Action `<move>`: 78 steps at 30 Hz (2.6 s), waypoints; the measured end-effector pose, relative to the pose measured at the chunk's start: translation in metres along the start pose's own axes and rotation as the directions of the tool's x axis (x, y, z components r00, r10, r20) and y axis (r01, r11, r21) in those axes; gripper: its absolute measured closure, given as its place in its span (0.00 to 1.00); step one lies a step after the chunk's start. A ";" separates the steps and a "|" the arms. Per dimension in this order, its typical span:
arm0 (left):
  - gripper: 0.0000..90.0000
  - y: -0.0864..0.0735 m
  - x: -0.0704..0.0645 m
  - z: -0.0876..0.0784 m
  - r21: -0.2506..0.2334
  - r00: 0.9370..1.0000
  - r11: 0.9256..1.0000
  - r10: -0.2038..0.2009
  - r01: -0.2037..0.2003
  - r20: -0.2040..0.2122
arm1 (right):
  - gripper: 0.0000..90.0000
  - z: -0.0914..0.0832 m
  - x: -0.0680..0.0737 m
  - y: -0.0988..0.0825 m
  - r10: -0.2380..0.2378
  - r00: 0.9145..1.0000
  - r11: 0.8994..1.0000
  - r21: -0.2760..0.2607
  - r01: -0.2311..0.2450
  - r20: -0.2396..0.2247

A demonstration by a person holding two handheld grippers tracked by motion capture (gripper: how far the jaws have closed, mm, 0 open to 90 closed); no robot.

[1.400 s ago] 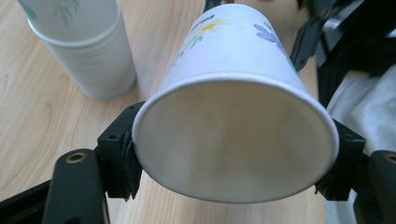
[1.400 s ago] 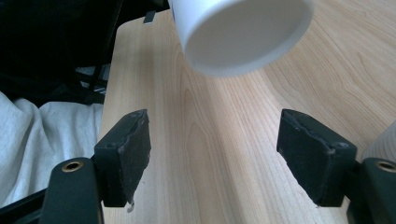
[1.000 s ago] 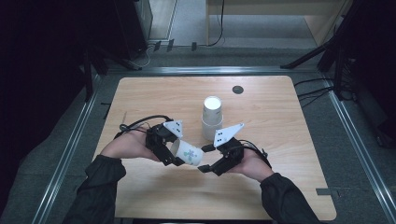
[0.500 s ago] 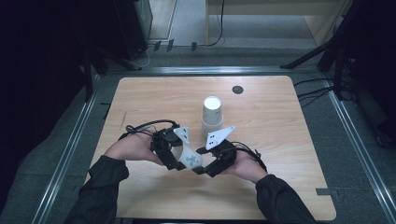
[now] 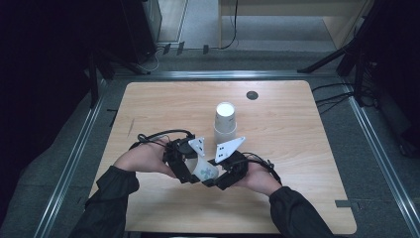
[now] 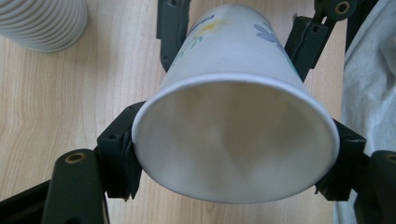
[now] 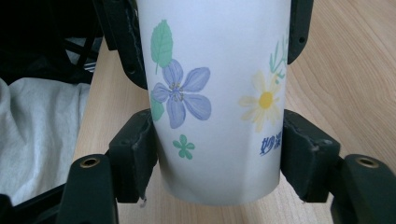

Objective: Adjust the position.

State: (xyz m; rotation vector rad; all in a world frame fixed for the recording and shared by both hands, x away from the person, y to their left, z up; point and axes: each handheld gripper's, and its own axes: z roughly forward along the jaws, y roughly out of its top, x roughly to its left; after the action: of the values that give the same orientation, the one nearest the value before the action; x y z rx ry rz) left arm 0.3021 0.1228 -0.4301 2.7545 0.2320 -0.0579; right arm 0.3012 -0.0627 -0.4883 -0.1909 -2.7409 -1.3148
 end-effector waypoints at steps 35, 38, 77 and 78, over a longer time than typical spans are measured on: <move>0.20 -0.051 0.015 -0.024 -0.339 0.993 0.933 -0.120 0.121 0.023 | 0.38 -0.042 -0.005 0.000 0.035 0.998 0.991 -0.128 -0.027 0.057; 0.20 -0.056 0.017 -0.023 -0.371 0.988 0.916 -0.152 0.151 0.027 | 0.38 -0.044 -0.005 0.000 0.034 0.998 0.990 -0.136 -0.026 0.059; 0.20 -0.031 0.011 -0.006 -0.561 0.967 0.788 -0.200 0.253 0.155 | 0.38 -0.038 -0.009 -0.002 0.070 0.998 0.985 -0.161 -0.068 0.004; 0.20 -0.030 0.011 -0.006 -0.560 0.966 0.788 -0.202 0.257 0.158 | 0.38 -0.038 -0.009 -0.001 0.068 0.998 0.985 -0.160 -0.066 0.006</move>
State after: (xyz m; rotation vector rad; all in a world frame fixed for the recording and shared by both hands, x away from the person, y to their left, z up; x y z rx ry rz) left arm 0.3077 0.1542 -0.4366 2.0955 0.4758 -0.1497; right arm 0.3106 -0.0938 -0.4670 -0.3013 -2.6128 -1.5202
